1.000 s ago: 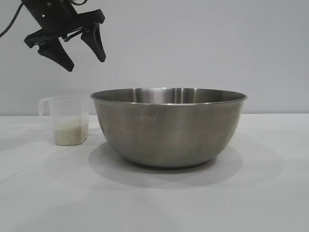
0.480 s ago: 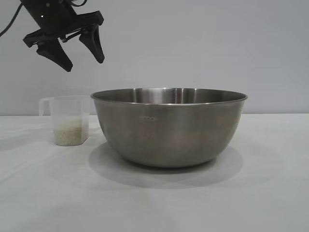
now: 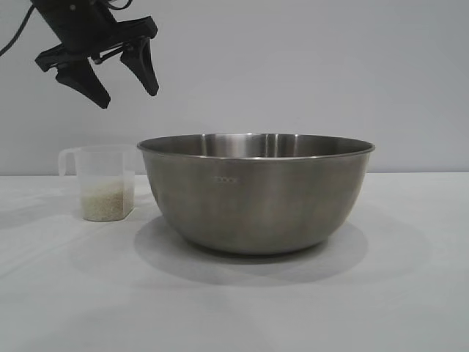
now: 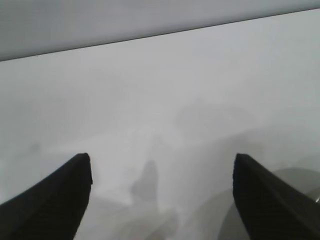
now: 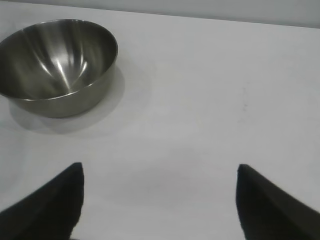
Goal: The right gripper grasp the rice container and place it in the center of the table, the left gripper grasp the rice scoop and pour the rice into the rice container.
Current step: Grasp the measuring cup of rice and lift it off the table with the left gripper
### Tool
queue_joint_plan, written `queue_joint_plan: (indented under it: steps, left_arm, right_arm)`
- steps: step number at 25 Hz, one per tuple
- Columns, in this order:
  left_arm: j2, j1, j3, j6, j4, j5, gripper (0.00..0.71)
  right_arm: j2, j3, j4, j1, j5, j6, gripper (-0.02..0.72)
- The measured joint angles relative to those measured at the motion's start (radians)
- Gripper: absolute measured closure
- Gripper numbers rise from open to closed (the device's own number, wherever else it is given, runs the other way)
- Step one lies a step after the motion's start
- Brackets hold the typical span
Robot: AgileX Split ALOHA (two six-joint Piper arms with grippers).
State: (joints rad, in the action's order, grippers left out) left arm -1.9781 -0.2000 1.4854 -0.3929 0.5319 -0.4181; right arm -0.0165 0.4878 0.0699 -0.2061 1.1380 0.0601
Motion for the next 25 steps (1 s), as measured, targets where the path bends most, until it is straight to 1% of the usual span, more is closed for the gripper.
queue_joint_plan:
  steps: [2, 8, 14, 20, 25]
  left_arm:
    - [0.000, 0.000, 0.000, 0.000, 0.000, 0.002, 0.193]
    - [0.000, 0.000, 0.000, 0.000, 0.000, 0.004, 0.193]
    - [0.000, 0.000, 0.000, 0.000, -0.006, -0.003, 0.193]
    - [0.004, 0.000, 0.000, 0.004, -0.027, -0.099, 0.193]
    - [0.059, 0.000, 0.000, 0.041, -0.071, -0.208, 0.193]
  right_arm:
    - [0.000, 0.000, 0.002, 0.020, 0.000, 0.000, 0.136]
    - [0.000, 0.000, 0.004, 0.132, 0.000, 0.000, 0.136]
    - [0.000, 0.000, 0.005, 0.147, 0.000, 0.000, 0.136]
    - [0.000, 0.000, 0.005, 0.147, 0.000, 0.000, 0.136]
    - [0.000, 0.000, 0.005, 0.147, 0.000, 0.000, 0.136]
